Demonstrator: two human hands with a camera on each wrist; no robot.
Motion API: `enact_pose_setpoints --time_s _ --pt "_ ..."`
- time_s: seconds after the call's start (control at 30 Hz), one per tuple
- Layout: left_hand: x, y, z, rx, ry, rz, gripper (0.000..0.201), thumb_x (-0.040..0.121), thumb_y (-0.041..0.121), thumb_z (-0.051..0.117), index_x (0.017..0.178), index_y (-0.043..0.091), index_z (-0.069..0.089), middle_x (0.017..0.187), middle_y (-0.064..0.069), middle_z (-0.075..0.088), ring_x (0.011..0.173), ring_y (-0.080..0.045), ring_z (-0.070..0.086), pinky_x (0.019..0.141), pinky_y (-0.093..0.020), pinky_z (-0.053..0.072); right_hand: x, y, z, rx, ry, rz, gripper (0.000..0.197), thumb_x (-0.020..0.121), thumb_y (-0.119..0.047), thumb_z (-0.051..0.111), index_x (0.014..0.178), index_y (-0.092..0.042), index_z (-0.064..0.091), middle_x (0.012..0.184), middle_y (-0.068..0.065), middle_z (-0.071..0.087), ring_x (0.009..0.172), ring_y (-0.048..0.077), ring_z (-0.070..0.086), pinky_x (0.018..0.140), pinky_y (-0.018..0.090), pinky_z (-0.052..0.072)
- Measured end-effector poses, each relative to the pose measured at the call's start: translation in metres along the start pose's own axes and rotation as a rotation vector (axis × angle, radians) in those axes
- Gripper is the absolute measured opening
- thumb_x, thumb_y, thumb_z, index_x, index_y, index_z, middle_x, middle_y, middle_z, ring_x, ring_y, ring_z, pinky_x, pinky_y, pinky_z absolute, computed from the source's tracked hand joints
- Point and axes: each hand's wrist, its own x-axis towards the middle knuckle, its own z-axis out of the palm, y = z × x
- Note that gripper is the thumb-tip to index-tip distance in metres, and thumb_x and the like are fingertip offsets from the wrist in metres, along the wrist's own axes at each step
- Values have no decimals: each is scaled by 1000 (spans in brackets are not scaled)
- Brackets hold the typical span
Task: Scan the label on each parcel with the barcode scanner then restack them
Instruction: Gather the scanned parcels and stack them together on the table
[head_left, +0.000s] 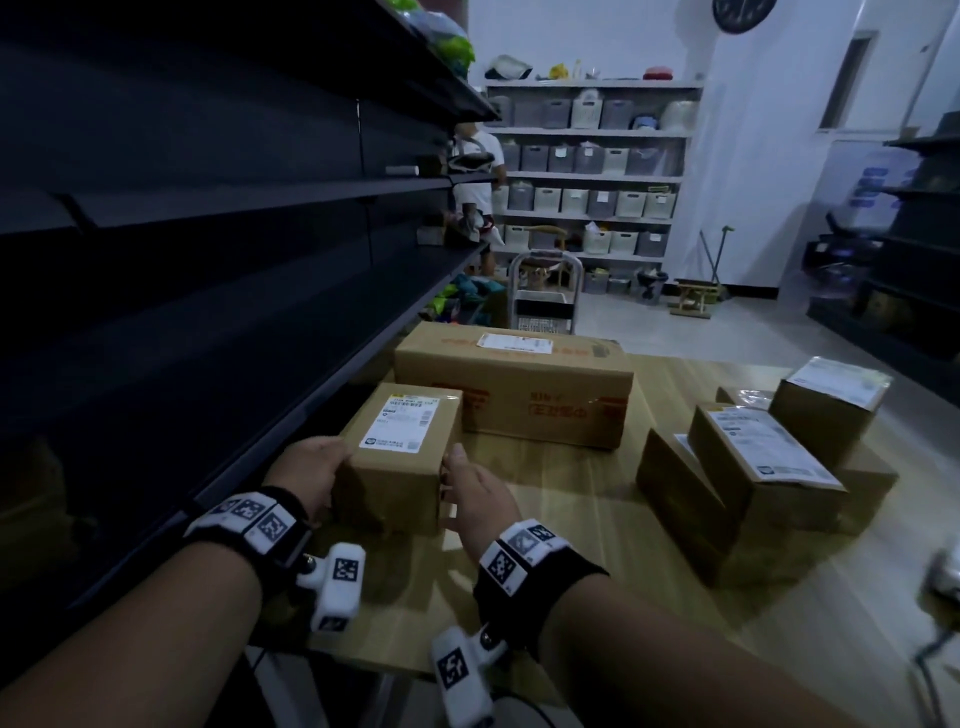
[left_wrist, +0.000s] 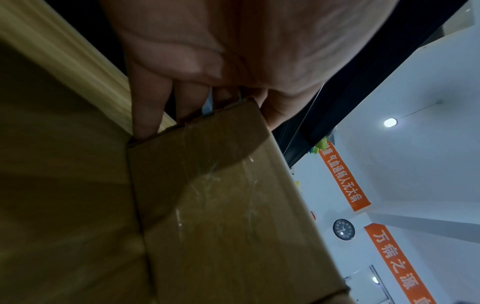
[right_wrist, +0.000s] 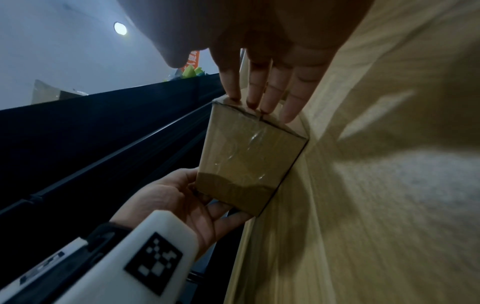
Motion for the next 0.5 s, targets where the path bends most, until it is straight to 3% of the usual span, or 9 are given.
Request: enact_pose_setpoints --time_s 0.07,0.17,0.27,0.33,0.4,0.5 --pt "8 4 -2 53 -5 3 26 104 21 61 102 16 86 98 -12 85 101 -37 77 98 -57 61 5 -2 2 -17 -16 -8 47 103 -70 47 104 -32 76 112 -7 80 107 15 73 103 50 60" --pt "27 -1 -4 100 -16 23 31 104 29 57 99 25 87 101 -8 86 108 -39 77 104 -65 60 12 -3 3 -18 -32 -7 43 105 -68 47 100 -35 74 111 -10 78 105 12 72 104 51 59" --pt "29 -4 0 126 6 64 36 113 34 48 108 21 81 114 -11 82 110 -37 75 110 -60 56 14 -1 3 -14 -44 0 51 94 -80 48 99 -36 74 109 -13 77 104 10 71 105 52 59" --pt "18 -3 3 90 45 77 34 116 37 48 110 21 77 118 -14 80 111 -38 74 110 -53 56 12 1 -1 5 -40 -5 69 81 -89 48 110 -33 76 114 -9 78 108 14 73 103 51 60" --pt "6 -3 6 58 114 86 34 116 41 48 114 16 73 119 -17 78 110 -41 72 99 -43 54 7 0 -9 56 -16 -10 73 89 -85 49 126 -28 74 121 -5 77 112 16 73 98 45 62" --pt "-20 3 10 -42 322 144 29 114 38 51 123 17 68 109 -8 71 101 -29 66 92 -41 45 -1 -4 -28 153 45 -19 57 105 -67 49 134 -21 66 124 -5 72 117 18 69 96 44 62"
